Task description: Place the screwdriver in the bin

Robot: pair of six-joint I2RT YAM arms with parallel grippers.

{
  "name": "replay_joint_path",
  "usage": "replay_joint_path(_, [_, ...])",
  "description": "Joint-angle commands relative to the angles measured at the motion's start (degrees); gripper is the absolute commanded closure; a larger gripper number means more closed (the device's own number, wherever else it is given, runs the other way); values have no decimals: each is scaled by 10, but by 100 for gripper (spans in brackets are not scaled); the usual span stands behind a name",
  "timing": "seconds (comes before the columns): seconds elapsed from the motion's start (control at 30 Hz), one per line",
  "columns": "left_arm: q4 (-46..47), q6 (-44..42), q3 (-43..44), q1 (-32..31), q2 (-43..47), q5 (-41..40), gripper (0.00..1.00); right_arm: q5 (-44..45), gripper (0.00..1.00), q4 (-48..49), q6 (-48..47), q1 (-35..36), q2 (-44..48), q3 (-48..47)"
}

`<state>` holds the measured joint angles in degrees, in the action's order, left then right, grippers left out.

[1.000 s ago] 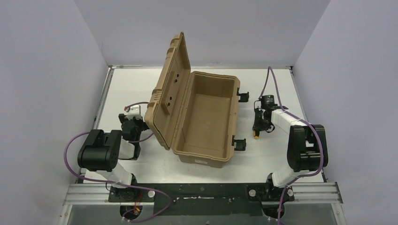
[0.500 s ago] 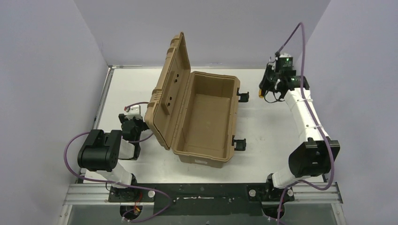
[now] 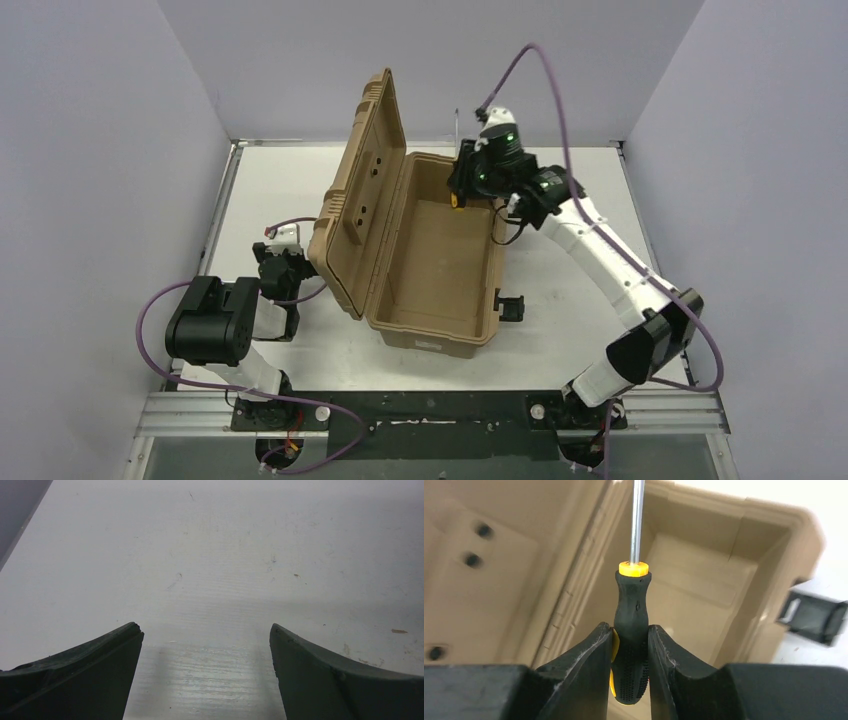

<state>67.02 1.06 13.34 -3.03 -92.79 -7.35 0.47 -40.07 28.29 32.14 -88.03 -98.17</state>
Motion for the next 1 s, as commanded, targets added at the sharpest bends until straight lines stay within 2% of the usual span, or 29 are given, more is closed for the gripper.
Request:
replay_joint_path(0.0, [25,5,12,-2,5,-4,3,17,100,40,31,44,-53,86])
replay_joint_path(0.4, [25,5,11,-1,5,-5,3,7,100,107,59,71,-162,207])
replay_joint_path(0.7, [26,5,11,-2,5,-5,3,24,100,123,69,70,-206,232])
replay_joint_path(0.77, [25,5,11,-2,4,-5,3,28,93,123,71,71,-205,231])
replay_joint_path(0.97, [26,4,12,-1,4,-5,3,31,59,97,72,70,-190,208])
